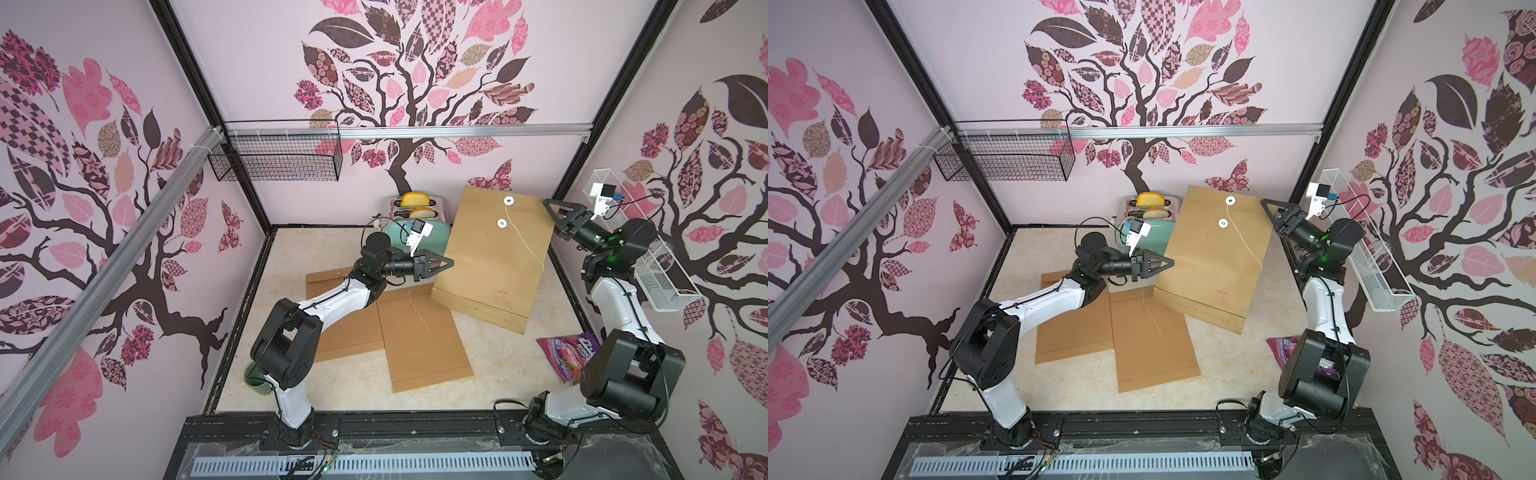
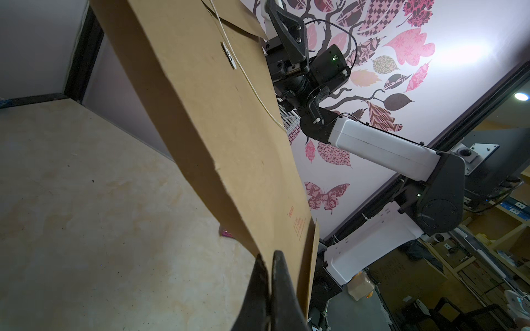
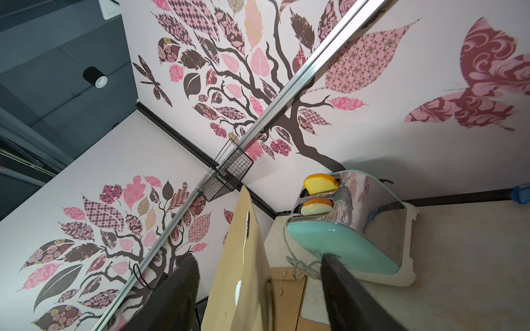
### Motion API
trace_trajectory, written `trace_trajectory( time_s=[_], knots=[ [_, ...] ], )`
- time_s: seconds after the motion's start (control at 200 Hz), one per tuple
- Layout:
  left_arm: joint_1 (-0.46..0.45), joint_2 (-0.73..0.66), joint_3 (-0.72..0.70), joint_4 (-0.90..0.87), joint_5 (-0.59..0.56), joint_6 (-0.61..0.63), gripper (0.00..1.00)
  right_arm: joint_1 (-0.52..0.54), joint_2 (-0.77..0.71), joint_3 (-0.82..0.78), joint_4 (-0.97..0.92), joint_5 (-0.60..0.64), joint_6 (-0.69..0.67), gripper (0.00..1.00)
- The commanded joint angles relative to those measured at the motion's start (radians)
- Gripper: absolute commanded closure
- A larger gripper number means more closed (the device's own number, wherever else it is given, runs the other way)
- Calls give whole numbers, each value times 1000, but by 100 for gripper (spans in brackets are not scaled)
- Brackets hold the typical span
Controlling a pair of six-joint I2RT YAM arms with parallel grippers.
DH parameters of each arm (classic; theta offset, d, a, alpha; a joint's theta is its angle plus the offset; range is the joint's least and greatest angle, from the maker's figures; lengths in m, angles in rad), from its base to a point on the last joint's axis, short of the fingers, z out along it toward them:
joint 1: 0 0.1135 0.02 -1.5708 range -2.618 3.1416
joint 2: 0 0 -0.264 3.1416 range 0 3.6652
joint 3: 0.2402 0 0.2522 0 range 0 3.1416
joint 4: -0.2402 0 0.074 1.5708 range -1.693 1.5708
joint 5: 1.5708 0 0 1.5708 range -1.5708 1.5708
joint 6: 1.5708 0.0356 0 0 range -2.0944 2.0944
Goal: Close the mouth of the file bag
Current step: Pick up the file bag from the center of the board.
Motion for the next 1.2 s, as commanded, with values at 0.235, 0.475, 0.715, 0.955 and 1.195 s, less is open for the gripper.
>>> trace_trajectory(
  time_s=[0.235, 0.475, 0.715, 0.955, 1.195],
  knots=[
    [3, -27, 8, 34, -9, -6, 100, 12, 4, 16, 15, -33, 33, 80],
    [4, -24, 2, 23, -11, -9, 100, 14, -11, -2, 25, -27, 36, 99],
    [39, -17, 1, 9, -22, -51, 68, 26, -58, 34, -32, -22, 14, 100],
    [117, -41, 42, -71, -25, -58, 9, 43, -79, 74, -36, -48, 31, 100],
    [211, -1, 287, -153, 93, -18, 5, 62, -103, 109, 16, -97, 92, 100]
  ],
)
